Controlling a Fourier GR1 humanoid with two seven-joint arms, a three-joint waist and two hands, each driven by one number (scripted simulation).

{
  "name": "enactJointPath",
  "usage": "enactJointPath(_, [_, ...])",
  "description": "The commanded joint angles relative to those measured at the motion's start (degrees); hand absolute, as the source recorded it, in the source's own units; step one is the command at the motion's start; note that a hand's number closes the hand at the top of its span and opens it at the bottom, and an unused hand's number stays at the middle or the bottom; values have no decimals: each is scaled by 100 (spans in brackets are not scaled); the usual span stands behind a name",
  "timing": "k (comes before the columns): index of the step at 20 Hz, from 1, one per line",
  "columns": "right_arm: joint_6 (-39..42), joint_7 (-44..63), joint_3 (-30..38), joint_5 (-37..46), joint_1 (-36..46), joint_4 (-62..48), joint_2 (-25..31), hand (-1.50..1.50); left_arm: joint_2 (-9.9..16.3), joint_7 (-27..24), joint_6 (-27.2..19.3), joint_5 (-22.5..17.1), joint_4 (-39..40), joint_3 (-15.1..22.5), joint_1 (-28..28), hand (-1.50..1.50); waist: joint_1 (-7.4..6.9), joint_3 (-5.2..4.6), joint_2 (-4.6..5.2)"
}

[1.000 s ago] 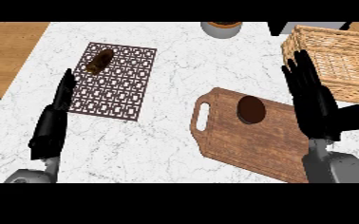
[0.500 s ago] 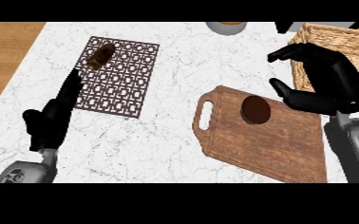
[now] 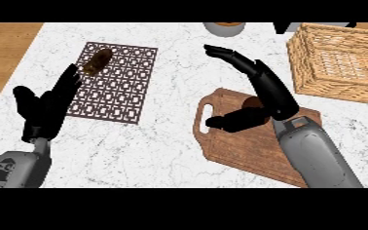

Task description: Pick the cupcake from the cutting board and place it in the basket

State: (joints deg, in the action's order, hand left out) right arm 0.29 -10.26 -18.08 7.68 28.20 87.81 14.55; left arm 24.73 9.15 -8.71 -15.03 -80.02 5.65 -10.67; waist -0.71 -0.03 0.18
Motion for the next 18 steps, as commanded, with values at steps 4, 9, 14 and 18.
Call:
enactJointPath(4, [840,2429,-122,590,947,152,904,-150,56,64,58,-67,145,-190,-18,0,136,-19,-72])
enactJointPath(9, [1405,3810,-15,1435,1955,-81,1816,-150,45,41,198,-148,212,-208,-23,0,138,-30,-67])
enactJointPath(14, [2950,4553,594,398,2520,-188,2229,-150,193,-86,380,-117,207,-347,65,0,65,-7,-36])
enactJointPath(18, [4029,5069,627,-484,2679,-341,2137,-150,-20,-23,235,-26,381,-301,-150,0,109,-8,-29])
